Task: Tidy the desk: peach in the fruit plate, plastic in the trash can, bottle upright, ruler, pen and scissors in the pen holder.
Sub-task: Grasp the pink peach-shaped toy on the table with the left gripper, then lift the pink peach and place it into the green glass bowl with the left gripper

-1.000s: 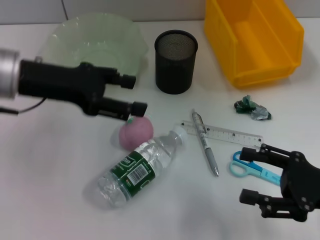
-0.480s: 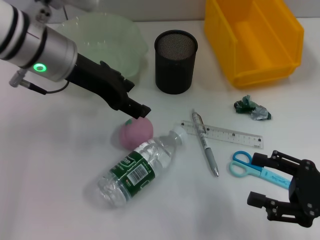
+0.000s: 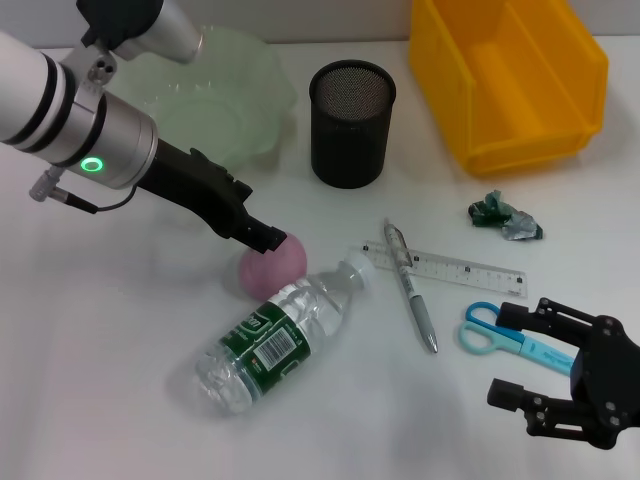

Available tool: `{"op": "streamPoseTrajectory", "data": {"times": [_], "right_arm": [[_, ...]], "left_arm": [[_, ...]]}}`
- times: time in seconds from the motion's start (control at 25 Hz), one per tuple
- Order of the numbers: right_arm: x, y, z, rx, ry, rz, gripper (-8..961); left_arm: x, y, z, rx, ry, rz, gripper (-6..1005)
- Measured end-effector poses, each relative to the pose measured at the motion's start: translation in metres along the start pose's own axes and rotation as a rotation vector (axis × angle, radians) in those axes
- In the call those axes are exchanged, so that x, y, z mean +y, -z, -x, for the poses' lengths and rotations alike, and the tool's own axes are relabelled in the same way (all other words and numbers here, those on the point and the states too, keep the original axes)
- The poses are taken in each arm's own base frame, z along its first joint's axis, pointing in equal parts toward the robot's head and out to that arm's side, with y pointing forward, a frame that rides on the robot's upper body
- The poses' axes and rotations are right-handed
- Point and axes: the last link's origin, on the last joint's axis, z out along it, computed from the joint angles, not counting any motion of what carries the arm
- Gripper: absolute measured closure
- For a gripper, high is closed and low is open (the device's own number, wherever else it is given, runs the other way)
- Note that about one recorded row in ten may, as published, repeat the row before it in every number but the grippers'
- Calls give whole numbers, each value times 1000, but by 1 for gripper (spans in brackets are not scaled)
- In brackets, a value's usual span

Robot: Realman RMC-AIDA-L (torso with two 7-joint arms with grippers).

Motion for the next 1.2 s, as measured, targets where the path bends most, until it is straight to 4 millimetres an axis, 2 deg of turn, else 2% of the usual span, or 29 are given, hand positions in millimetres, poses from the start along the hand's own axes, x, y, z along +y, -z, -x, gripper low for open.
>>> {"op": "streamPoseTrajectory", "data": {"times": [0.2, 0.52, 0.72, 1.2], "right_arm": [[-3, -2, -1, 12, 2, -4, 118], [-5, -7, -2, 16, -6, -7, 118], [-7, -8, -4, 23, -3, -19, 118], [-5, -10, -7, 16, 6, -16, 118]], "left_arm": [[-1, -12, 7, -11, 28, 6, 171], [-1, -19, 11, -10, 40, 8, 172], [0, -23, 13, -15, 37, 21, 356], [3, -25, 12, 15, 37, 45, 610]]}}
